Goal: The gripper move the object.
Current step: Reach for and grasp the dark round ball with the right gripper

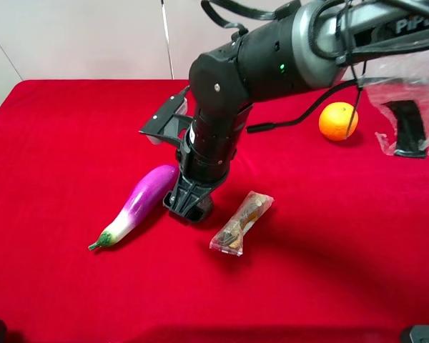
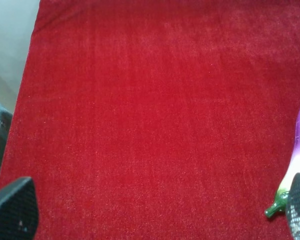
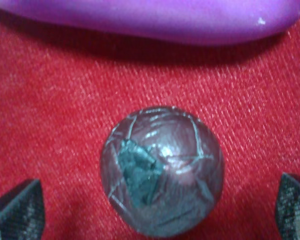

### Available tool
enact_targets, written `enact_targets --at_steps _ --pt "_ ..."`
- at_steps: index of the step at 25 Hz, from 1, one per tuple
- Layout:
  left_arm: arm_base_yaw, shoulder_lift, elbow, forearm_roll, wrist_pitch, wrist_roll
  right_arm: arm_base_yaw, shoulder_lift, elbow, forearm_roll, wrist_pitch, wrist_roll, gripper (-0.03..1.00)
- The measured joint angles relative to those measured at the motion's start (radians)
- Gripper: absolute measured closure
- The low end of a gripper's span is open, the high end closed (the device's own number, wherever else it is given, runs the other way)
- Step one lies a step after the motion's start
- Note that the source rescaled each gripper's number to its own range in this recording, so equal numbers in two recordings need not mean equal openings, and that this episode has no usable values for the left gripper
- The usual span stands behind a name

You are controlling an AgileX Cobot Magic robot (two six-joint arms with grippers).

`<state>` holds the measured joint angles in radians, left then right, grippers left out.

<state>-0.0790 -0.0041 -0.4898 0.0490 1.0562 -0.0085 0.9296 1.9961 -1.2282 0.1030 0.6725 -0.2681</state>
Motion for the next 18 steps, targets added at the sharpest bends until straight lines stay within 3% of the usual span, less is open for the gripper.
enact_targets --at_steps 18 --pt "0.000 0.000 0.000 0.000 0.000 0.000 0.000 0.111 -0.002 0.001 -0.074 0.001 -0.03"
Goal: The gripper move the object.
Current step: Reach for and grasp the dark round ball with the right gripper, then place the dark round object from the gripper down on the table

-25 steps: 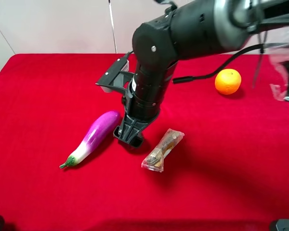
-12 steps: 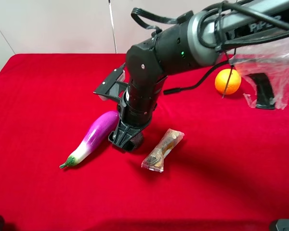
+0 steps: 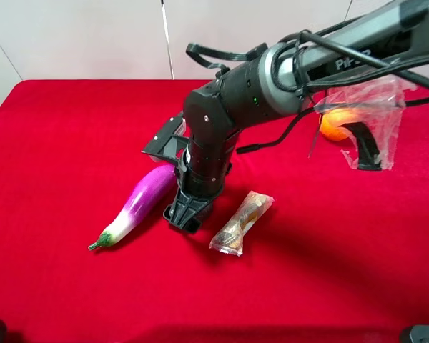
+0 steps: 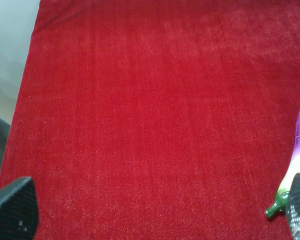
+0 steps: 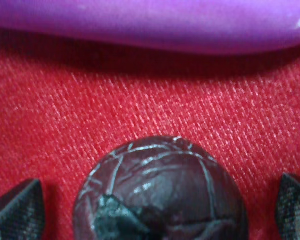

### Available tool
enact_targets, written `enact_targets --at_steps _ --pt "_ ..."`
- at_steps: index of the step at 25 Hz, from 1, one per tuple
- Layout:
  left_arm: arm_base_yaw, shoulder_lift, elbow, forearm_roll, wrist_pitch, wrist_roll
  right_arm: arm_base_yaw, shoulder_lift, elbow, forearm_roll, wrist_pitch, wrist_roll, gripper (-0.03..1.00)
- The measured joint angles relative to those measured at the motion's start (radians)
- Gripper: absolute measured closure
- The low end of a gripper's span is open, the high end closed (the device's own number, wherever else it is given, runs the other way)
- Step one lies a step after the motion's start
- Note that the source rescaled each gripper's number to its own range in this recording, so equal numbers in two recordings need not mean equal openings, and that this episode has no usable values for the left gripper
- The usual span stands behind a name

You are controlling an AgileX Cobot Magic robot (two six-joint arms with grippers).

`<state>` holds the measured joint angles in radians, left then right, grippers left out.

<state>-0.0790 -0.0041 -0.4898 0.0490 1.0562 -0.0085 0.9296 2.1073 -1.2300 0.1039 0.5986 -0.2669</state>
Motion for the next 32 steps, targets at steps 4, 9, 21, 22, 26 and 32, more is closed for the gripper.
enact_targets --at_steps 4,9,21,22,26,32 --pt "0.000 0.000 0.000 0.000 0.000 0.000 0.000 0.005 0.000 0.000 0.000 0.000 -0.03" --pt "0.000 0.000 0.000 0.000 0.000 0.000 0.000 0.005 0.000 0.000 0.000 0.000 0.11" --pt "0.000 0.000 0.000 0.003 0.000 0.000 0.000 0.005 0.000 -0.001 0.002 0.007 0.97" --pt "0.000 0.000 0.000 0.004 0.000 0.000 0.000 0.005 0.000 -0.001 0.002 0.010 0.97" --pt "0.000 0.000 0.000 0.004 0.000 0.000 0.000 0.005 0.000 -0.001 0.003 0.018 0.97" --pt "0.000 0.000 0.000 0.004 0.000 0.000 0.000 -0.021 -0.002 -0.009 0.013 0.019 0.97"
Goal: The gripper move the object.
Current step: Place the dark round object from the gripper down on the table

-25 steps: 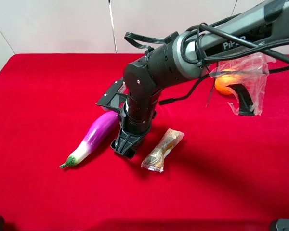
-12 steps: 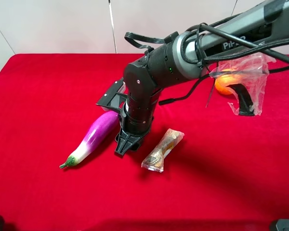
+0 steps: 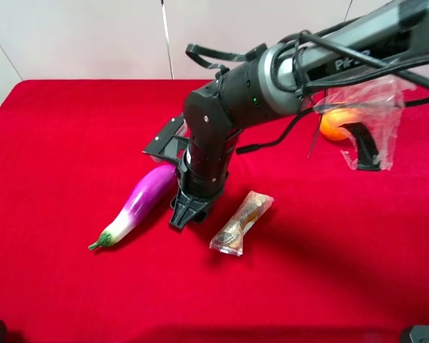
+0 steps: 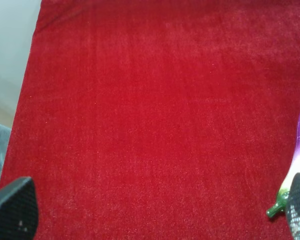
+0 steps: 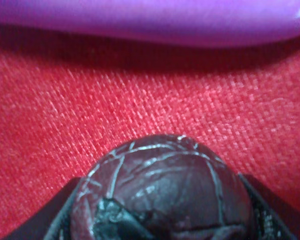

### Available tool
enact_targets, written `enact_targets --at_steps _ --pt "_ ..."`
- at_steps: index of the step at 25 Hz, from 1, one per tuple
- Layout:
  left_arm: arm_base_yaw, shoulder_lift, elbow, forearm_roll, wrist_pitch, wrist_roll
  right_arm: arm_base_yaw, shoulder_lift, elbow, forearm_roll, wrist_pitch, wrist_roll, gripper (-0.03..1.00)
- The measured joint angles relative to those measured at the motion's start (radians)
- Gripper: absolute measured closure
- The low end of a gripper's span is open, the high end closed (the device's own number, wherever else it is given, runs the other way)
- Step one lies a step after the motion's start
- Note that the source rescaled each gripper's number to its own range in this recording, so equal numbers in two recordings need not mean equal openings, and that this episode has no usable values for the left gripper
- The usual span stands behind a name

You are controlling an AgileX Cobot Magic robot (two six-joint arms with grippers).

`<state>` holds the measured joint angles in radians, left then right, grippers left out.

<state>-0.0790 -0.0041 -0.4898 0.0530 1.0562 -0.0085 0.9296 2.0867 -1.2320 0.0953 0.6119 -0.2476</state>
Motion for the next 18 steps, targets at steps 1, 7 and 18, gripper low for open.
enact_targets --at_steps 1,7,18 --pt "0.000 0.000 0.000 0.000 0.000 0.000 0.000 -0.008 -0.006 -0.002 0.007 0.003 0.97" --pt "0.000 0.000 0.000 0.000 0.000 0.000 0.000 -0.018 -0.092 -0.013 0.116 0.022 0.97" --pt "0.000 0.000 0.000 0.000 0.000 0.000 0.000 -0.018 -0.288 -0.065 0.371 0.026 0.97"
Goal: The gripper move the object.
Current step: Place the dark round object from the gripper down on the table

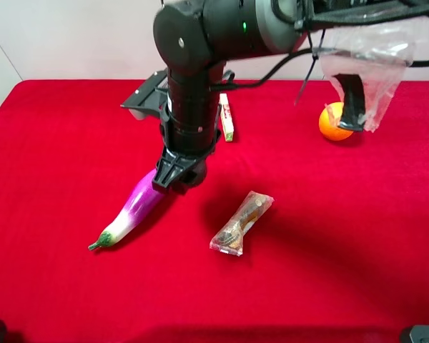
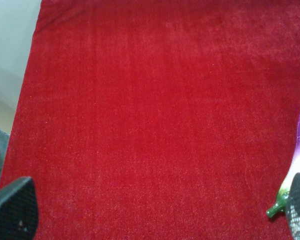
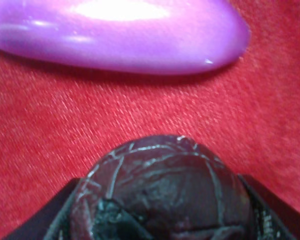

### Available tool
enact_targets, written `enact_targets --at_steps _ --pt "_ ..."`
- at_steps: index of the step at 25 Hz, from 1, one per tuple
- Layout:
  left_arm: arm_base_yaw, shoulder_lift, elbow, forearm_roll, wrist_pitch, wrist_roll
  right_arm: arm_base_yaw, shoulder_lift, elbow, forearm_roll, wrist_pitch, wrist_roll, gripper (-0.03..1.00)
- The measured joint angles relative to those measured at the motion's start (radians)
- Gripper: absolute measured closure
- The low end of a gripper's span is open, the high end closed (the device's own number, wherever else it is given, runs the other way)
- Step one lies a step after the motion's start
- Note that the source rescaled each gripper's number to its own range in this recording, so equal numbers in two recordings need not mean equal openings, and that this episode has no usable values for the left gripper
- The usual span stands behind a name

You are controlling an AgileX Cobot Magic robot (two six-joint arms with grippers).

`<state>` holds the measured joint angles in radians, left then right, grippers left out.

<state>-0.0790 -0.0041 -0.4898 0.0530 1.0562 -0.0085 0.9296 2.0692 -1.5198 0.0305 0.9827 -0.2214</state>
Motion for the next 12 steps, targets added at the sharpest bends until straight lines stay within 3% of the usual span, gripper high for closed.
enact_targets --at_steps 7,12 --pt "0.000 0.000 0.000 0.000 0.000 0.000 0.000 0.000 -0.088 -0.058 0.150 0.042 0.97" --pt "0.000 0.000 0.000 0.000 0.000 0.000 -0.012 -0.034 -0.095 -0.070 0.187 0.048 0.97"
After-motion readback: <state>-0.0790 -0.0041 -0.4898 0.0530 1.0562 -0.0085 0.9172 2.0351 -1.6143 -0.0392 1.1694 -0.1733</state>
